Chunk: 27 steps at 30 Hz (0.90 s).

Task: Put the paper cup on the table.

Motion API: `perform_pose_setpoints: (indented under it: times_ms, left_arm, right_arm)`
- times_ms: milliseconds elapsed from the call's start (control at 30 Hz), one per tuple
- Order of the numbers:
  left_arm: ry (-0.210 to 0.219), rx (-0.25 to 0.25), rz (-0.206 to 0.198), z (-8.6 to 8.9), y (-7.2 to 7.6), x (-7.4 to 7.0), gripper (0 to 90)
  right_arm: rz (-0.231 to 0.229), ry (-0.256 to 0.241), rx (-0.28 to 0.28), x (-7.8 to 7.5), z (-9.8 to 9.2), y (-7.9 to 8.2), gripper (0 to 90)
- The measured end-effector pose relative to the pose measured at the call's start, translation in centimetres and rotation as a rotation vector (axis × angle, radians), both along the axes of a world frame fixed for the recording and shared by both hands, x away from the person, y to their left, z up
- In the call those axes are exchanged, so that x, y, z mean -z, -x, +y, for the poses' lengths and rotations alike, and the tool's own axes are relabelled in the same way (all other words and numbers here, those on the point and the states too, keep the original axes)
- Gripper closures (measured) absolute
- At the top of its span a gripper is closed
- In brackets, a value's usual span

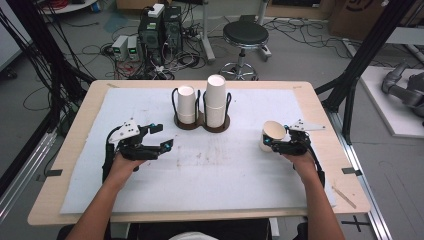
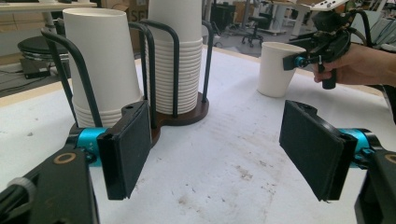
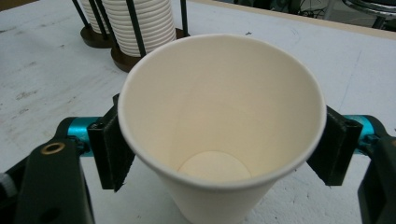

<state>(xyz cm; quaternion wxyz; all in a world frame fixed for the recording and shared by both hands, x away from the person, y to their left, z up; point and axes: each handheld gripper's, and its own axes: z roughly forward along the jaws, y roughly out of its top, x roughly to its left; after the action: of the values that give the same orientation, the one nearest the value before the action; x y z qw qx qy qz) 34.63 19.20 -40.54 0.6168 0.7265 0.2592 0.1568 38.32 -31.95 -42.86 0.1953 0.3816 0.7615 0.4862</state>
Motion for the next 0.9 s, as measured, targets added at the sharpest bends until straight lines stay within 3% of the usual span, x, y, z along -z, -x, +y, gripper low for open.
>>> perform_pose_setpoints:
  times_ms: [333,900]
  left_arm:
    - [0.005,0.005,0.002,-0.1,0.0,0.0,25.2]
    - [0.005,0.003,0.000,0.0,-0.1,0.0,25.2]
  right_arm:
    - [-0.008,0.038,0.005,-0.3,-0.1,0.7,20.9]
    - [-0.029,0.017,-0.001,-1.0,-1.6,2.4,20.9]
